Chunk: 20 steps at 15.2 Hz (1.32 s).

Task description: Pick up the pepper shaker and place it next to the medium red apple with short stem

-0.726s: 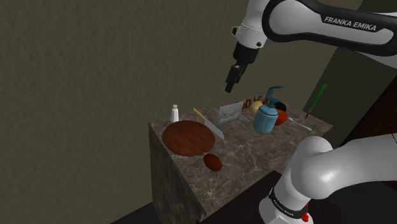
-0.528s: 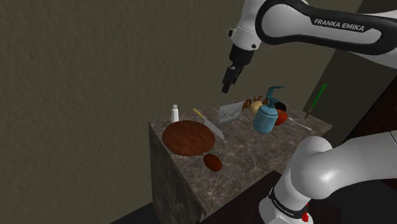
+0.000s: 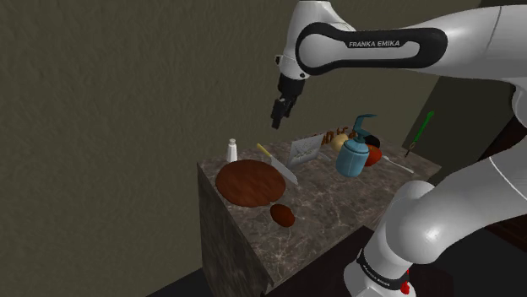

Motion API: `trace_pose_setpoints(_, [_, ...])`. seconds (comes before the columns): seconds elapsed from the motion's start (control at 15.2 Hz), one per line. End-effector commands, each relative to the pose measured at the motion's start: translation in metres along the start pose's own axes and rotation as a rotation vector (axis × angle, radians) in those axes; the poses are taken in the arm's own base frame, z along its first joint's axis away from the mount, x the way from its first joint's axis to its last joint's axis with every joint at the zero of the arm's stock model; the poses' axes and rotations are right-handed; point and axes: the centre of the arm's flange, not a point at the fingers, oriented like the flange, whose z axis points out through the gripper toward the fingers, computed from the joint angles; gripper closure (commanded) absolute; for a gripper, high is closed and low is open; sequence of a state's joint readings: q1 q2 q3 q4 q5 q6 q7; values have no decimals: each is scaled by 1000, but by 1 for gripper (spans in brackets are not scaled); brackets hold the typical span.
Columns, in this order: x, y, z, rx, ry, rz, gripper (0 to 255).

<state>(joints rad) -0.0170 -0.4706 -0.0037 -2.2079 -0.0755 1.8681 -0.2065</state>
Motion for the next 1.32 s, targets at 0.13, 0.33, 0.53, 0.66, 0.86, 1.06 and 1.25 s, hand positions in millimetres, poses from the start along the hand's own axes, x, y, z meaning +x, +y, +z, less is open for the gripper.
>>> trace_pose_setpoints(0.13, [40,15,35,6,-13,-19,0])
trace_pose_setpoints(0.33, [70,25,61,10,-24,-33,0])
trace_pose_setpoints(0.53, [99,35,89,15,-35,-47,0])
trace_pose_setpoints(0.66, [118,41,107,18,-42,-56,0])
trace_pose_setpoints(0.86, [147,49,135,22,-53,-70,0])
trace_pose_setpoints(1.06, [175,58,163,27,-64,-84,0])
trace_pose_setpoints(1.25, [204,65,192,31,-75,-98,0])
